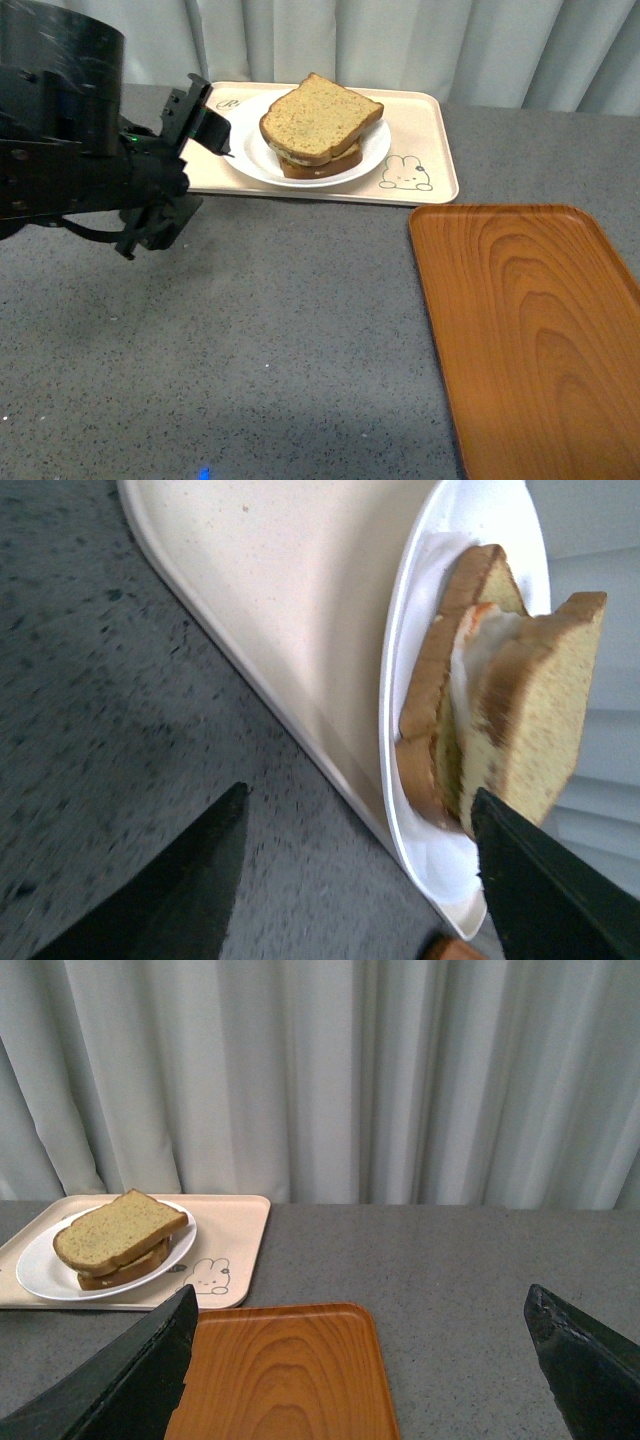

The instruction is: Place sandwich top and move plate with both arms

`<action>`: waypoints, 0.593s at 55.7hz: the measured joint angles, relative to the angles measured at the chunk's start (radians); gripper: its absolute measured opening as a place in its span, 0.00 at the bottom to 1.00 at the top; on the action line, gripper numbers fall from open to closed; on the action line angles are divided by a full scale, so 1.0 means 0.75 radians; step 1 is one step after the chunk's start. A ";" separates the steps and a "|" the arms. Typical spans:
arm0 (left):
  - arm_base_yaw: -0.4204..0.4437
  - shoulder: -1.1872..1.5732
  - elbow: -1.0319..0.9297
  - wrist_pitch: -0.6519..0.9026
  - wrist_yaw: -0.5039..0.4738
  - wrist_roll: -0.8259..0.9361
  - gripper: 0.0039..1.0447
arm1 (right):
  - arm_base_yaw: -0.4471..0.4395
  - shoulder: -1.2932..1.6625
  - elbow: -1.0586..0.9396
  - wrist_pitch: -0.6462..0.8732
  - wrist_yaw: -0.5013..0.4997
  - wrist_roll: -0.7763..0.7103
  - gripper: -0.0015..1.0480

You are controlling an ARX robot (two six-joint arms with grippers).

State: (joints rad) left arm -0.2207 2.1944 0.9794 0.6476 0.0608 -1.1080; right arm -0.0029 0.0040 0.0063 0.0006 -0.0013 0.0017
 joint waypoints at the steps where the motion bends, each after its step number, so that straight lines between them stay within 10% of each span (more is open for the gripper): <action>1: 0.004 -0.060 -0.058 -0.001 0.008 0.026 0.75 | 0.000 0.000 0.000 0.000 0.000 0.000 0.91; 9: 0.042 -0.356 -0.339 -0.008 0.046 0.127 0.96 | 0.000 0.000 0.000 0.000 0.000 0.000 0.91; 21: 0.091 -0.843 -0.761 0.025 -0.002 0.492 0.94 | 0.000 0.000 0.000 0.000 0.000 0.000 0.91; 33: 0.110 -0.787 -1.044 0.779 -0.243 1.144 0.59 | 0.000 0.000 0.000 0.000 0.001 0.000 0.91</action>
State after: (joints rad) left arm -0.1379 1.6043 0.1963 1.2320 -0.1215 -0.2497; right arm -0.0029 0.0040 0.0063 0.0006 -0.0006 0.0017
